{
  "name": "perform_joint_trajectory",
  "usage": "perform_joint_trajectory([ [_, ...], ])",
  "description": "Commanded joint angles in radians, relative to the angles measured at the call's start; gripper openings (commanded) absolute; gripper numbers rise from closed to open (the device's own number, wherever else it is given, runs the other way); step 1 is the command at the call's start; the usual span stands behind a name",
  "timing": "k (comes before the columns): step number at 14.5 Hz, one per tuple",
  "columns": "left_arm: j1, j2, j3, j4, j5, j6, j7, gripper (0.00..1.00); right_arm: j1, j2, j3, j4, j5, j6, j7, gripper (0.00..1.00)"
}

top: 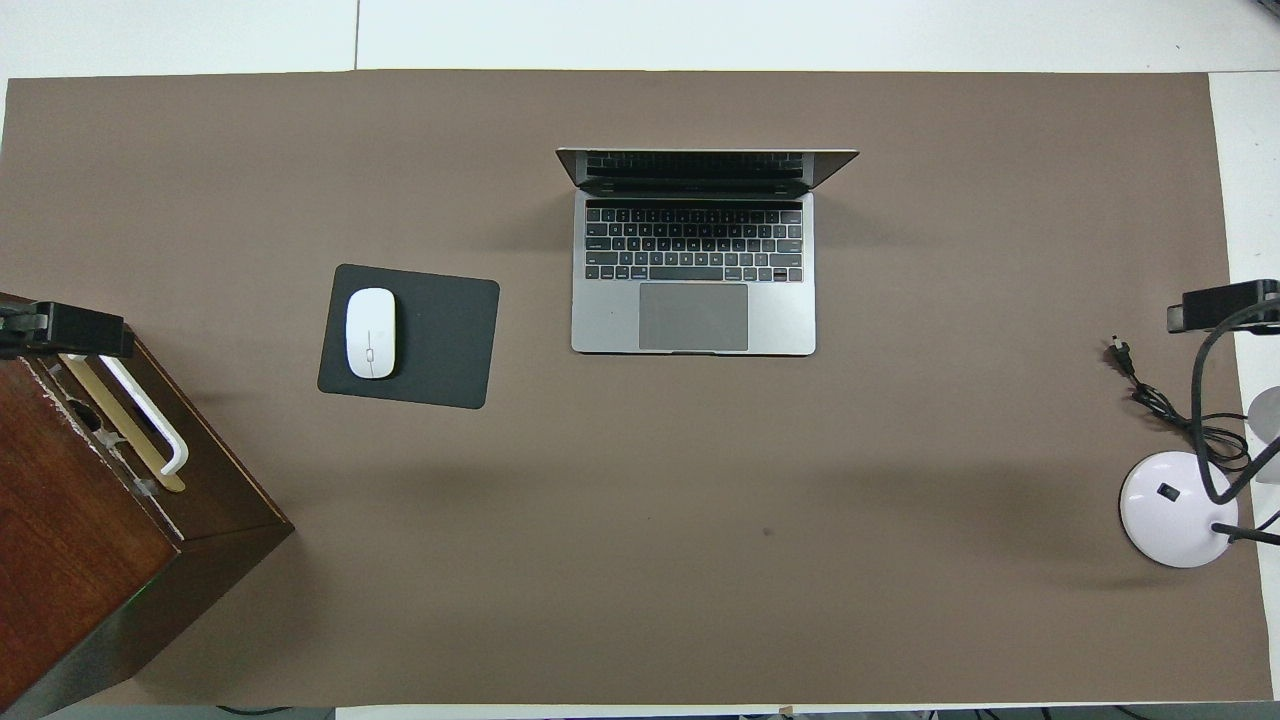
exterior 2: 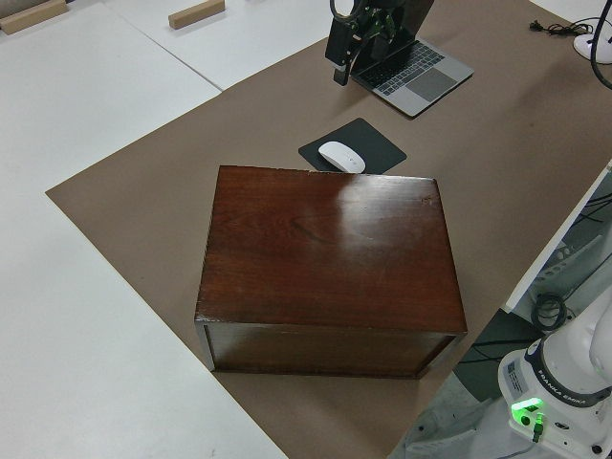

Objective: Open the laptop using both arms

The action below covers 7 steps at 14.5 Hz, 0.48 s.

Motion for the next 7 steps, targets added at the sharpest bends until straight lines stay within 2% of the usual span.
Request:
perform_joint_trajectory([
  [1,-0.005,0.001,0.003,0.018,-0.003,-0.017,-0.011,1.00,-0.021,-0.017,0.016,-0.021,-0.004,0.020,0.008,1.00],
  [7,-0.005,0.001,0.007,0.018,-0.018,-0.015,-0.011,1.00,-0.021,-0.014,0.015,-0.013,-0.004,0.020,0.006,1.00],
])
